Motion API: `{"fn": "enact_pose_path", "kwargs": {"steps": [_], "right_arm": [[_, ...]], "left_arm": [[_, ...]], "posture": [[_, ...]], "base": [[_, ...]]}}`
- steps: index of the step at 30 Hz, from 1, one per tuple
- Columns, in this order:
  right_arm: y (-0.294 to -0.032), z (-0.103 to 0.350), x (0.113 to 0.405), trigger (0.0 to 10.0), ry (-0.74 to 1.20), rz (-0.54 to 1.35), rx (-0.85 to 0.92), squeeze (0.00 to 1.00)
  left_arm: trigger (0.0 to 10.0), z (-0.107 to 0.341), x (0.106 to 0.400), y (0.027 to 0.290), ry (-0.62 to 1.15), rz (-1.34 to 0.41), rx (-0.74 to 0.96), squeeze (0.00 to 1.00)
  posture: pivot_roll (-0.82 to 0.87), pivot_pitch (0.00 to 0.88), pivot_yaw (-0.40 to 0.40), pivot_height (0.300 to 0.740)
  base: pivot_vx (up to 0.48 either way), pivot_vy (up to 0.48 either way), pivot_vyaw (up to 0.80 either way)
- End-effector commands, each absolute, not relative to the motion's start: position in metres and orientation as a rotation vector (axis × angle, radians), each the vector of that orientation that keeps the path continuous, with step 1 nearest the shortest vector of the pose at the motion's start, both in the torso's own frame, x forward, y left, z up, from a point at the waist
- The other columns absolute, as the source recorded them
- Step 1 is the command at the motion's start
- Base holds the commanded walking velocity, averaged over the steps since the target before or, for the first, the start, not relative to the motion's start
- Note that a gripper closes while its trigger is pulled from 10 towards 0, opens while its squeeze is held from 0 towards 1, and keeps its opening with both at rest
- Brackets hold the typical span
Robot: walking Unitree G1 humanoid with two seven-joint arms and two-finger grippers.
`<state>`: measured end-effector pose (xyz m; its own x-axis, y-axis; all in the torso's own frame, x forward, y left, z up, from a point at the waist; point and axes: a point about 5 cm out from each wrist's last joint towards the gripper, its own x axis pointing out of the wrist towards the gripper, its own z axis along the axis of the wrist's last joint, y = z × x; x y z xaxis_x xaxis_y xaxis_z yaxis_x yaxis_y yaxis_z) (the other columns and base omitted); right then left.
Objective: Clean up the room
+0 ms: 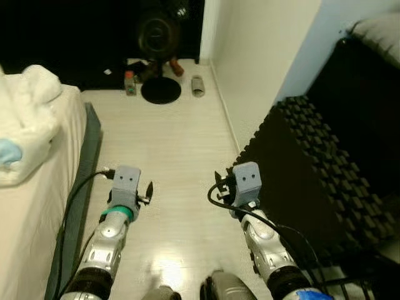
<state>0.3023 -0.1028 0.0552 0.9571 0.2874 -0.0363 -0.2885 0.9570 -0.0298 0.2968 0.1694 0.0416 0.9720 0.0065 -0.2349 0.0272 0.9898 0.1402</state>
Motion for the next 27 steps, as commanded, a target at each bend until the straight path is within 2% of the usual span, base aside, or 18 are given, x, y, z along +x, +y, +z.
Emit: {"fn": "enact_pose_path", "kwargs": {"steps": [1, 19, 27], "right_arm": [[-0.105, 0.051, 0.299, 10.0, 0.045, 0.282, -0.036, 0.00], [-0.117, 0.052, 0.302, 10.0, 0.041, 0.246, -0.059, 0.00], [-0.116, 0.052, 0.302, 10.0, 0.042, 0.248, -0.060, 0.00]], "left_arm": [[10.0, 0.037, 0.294, 0.168, 0.253, -0.019, 0.148, 0.00], [10.0, 0.035, 0.290, 0.166, 0.248, -0.042, 0.184, 0.00], [10.0, 0.038, 0.292, 0.164, 0.244, -0.052, 0.190, 0.00]], "posture": [[-0.05, 0.046, 0.014, 0.720], [-0.06, 0.044, 0.013, 0.720], [-0.06, 0.041, 0.014, 0.720]], "base": [[0.401, 0.262, 0.00], [0.371, 0.265, 0.00], [0.000, 0.000, 0.00]]}}
